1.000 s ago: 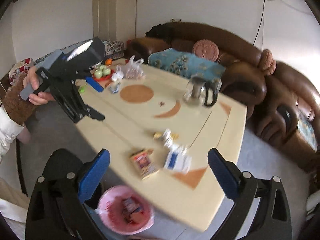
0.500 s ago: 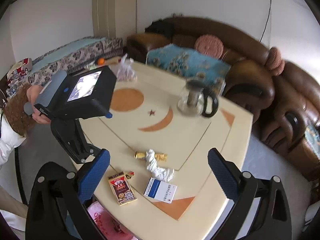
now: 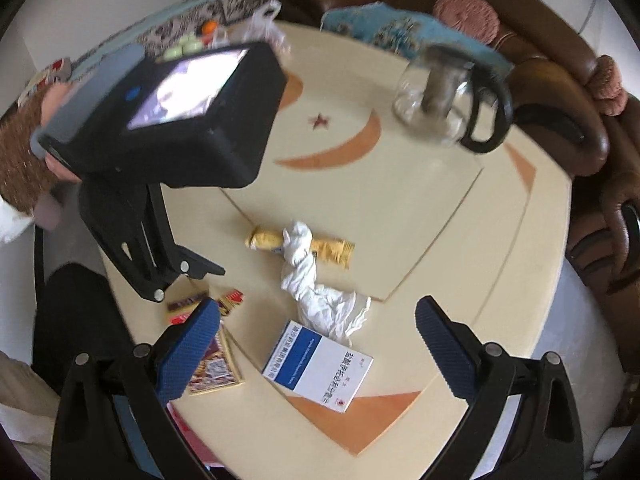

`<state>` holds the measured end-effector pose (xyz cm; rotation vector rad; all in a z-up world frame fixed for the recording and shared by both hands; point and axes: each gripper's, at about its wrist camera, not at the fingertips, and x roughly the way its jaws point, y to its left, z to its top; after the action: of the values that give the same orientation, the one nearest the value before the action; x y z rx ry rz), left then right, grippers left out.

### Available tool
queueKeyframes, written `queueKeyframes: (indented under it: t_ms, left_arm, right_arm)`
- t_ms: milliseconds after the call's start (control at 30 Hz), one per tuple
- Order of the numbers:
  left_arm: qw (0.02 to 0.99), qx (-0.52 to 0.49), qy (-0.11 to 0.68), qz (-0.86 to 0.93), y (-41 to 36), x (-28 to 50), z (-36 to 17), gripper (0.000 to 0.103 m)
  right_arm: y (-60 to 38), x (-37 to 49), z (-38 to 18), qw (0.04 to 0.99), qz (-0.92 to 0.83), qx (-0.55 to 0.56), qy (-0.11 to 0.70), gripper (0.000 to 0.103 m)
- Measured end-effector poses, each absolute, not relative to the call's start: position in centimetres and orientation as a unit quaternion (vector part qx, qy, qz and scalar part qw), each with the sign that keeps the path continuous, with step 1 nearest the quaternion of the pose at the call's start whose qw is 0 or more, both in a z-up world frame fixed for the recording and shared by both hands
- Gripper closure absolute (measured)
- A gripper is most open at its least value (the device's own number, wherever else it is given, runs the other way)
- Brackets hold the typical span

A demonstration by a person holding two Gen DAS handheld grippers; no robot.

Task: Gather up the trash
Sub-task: 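Grasp the white tissue with the right tool while the left tool grasps the yellow snack bar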

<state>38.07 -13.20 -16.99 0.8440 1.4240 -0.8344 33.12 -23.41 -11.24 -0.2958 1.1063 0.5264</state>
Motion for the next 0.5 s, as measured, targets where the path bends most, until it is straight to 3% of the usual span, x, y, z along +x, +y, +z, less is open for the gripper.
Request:
queueKeyframes:
  t_ms: [367, 500]
  left_arm:
    - [0.583, 0.358, 0.621, -0.384, -14.0, 40.3, -21.1, 0.011]
    - [0.577, 0.352, 0.633, -0.378, -14.2, 41.3, -22.6, 0.011]
  right_arm:
    - [-21.2, 35.9, -19.7, 0.747, 0.300, -0.178, 0.566, 0.007]
    - [-20.6, 36.5, -21.8, 0.736, 0.304, -0.187, 0.575, 0.018]
